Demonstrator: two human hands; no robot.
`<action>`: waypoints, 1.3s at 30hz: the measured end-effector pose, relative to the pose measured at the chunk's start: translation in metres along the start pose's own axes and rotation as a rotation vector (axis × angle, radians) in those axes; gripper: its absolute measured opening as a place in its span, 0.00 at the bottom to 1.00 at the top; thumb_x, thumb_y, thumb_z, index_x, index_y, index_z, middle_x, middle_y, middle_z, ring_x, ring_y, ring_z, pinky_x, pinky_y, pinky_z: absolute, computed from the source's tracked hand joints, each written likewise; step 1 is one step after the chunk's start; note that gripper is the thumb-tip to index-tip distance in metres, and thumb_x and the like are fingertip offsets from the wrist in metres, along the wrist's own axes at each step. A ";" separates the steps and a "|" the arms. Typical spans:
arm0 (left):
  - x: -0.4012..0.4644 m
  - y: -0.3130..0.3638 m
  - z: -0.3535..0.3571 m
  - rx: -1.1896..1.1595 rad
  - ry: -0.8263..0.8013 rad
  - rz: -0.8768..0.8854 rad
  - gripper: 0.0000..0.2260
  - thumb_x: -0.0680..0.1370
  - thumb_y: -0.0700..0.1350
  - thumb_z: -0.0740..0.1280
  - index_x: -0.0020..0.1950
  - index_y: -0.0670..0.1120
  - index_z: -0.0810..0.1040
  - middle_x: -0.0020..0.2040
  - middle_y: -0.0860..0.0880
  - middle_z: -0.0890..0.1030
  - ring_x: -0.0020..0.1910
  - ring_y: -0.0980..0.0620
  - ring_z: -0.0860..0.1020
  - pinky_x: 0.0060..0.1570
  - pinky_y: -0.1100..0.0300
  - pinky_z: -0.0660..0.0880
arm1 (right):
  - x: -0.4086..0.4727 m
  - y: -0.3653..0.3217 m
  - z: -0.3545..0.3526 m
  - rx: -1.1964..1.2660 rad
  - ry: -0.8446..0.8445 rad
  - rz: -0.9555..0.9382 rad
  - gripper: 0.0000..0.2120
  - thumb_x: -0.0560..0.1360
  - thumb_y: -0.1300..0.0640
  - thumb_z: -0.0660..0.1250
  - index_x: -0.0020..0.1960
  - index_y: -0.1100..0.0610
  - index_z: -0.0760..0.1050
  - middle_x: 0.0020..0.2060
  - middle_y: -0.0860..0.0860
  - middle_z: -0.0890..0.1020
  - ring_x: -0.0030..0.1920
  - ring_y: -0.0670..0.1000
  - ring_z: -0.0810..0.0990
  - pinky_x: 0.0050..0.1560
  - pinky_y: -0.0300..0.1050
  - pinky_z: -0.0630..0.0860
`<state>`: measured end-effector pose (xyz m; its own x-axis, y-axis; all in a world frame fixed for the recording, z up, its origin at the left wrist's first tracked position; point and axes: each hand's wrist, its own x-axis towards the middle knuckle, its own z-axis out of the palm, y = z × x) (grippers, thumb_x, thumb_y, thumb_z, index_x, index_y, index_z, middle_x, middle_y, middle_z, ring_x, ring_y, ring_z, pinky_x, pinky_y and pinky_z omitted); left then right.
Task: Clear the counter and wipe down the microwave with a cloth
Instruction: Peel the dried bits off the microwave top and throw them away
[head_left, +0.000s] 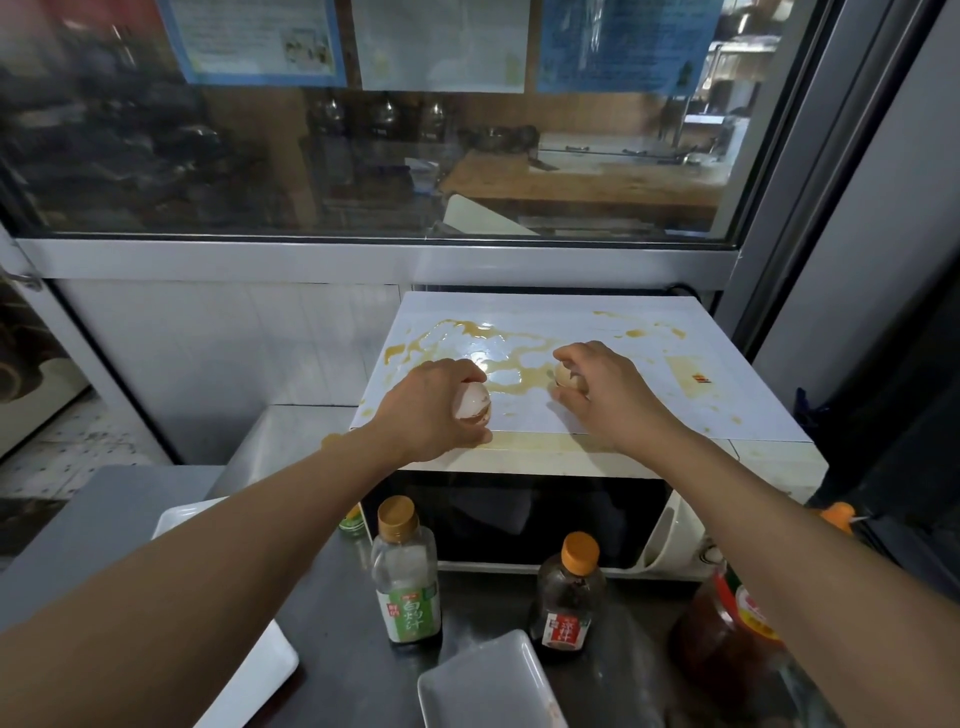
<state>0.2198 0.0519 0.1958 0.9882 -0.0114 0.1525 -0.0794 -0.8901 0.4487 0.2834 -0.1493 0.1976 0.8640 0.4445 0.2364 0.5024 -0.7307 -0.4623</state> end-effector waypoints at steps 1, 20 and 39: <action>0.000 0.000 0.000 0.001 0.008 0.001 0.26 0.67 0.51 0.76 0.62 0.50 0.73 0.57 0.52 0.77 0.56 0.51 0.73 0.53 0.56 0.72 | 0.000 0.000 0.000 0.001 0.000 0.001 0.20 0.77 0.59 0.64 0.68 0.58 0.68 0.61 0.54 0.72 0.61 0.52 0.73 0.54 0.37 0.65; -0.010 0.023 -0.009 -0.084 0.037 -0.043 0.19 0.66 0.51 0.76 0.54 0.51 0.77 0.50 0.53 0.79 0.51 0.53 0.75 0.45 0.62 0.70 | -0.019 -0.001 -0.020 0.034 -0.005 0.012 0.21 0.75 0.56 0.67 0.67 0.56 0.68 0.59 0.53 0.73 0.58 0.51 0.73 0.53 0.38 0.66; -0.056 0.088 -0.012 -0.090 0.023 0.109 0.21 0.65 0.52 0.77 0.56 0.49 0.77 0.51 0.51 0.80 0.49 0.53 0.76 0.44 0.62 0.70 | -0.105 -0.019 -0.081 -0.112 0.123 0.038 0.22 0.73 0.51 0.70 0.65 0.55 0.71 0.61 0.53 0.74 0.59 0.52 0.73 0.50 0.37 0.62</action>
<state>0.1556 -0.0202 0.2372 0.9700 -0.0943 0.2243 -0.1985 -0.8398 0.5054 0.1860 -0.2239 0.2513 0.8763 0.3542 0.3264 0.4643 -0.8016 -0.3767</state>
